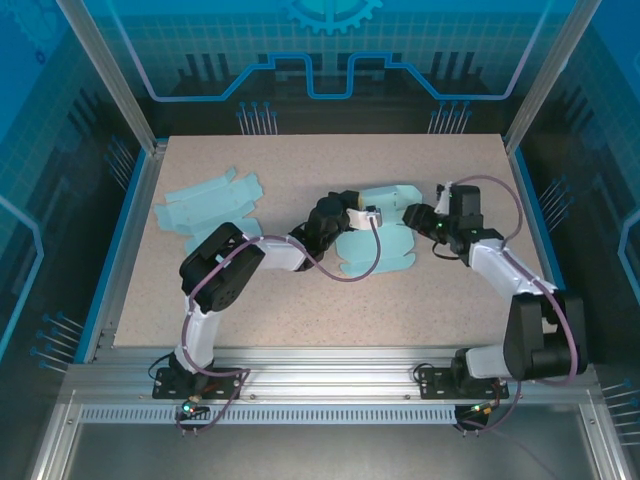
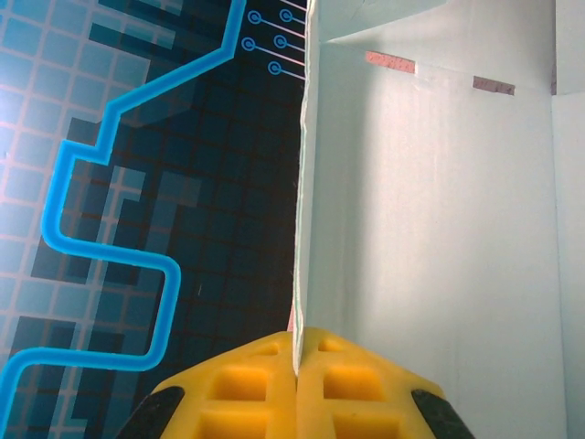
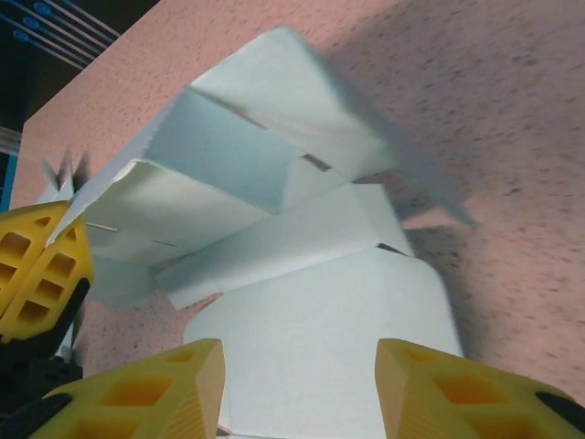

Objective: Fold the paper box

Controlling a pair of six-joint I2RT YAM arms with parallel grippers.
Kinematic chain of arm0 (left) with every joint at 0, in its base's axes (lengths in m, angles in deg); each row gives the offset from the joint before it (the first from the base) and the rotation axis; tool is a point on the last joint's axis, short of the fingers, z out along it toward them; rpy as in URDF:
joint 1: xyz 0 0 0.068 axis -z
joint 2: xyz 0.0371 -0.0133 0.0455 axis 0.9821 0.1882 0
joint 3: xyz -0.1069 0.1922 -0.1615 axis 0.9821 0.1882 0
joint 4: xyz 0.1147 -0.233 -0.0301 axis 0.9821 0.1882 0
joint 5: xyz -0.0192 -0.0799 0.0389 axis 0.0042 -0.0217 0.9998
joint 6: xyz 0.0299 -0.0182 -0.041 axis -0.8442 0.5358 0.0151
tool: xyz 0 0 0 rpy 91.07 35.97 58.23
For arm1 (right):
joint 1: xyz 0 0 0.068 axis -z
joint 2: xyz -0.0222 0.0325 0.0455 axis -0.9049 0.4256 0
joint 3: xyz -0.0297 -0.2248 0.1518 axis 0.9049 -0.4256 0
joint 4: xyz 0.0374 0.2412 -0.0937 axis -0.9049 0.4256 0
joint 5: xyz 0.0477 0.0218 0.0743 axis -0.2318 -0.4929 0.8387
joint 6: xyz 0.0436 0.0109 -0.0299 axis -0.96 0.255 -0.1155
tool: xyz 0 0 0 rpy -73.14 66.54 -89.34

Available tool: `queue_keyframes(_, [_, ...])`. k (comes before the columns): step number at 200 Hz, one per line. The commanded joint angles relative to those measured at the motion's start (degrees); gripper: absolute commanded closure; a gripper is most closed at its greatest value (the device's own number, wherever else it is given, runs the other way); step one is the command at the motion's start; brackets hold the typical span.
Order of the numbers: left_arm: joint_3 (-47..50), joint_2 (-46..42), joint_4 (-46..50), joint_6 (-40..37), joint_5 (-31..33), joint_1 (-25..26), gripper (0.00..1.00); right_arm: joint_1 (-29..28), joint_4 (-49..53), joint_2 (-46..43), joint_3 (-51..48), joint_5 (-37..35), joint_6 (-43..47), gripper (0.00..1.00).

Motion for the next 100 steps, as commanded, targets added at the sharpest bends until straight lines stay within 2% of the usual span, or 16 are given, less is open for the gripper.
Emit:
queue_keyframes(1, [1.53, -0.19, -3.58, -1.26, -1.70, -0.25, 1.00, 3.74, 5.33, -2.62, -1.46, -0.20, 2.63, 0.52])
queue_keyframes(30, [3.13, -1.72, -4.82, -0.57, -3.02, -0.24, 1.00, 10.02, 6.04, -3.50, -1.20, 1.57, 2.93, 0.52])
queue_keyframes(57, [4.45, -2.66, -5.29, -0.25, -4.65, -0.20, 1.00, 15.47, 5.04, -0.14, 0.62, 4.46, 3.12, 0.53])
queue_keyframes(100, [4.93, -0.88, -8.06, -2.85, -4.61, -0.18, 1.00, 16.91, 0.84, 10.76, 6.17, 9.14, 5.05, 0.55])
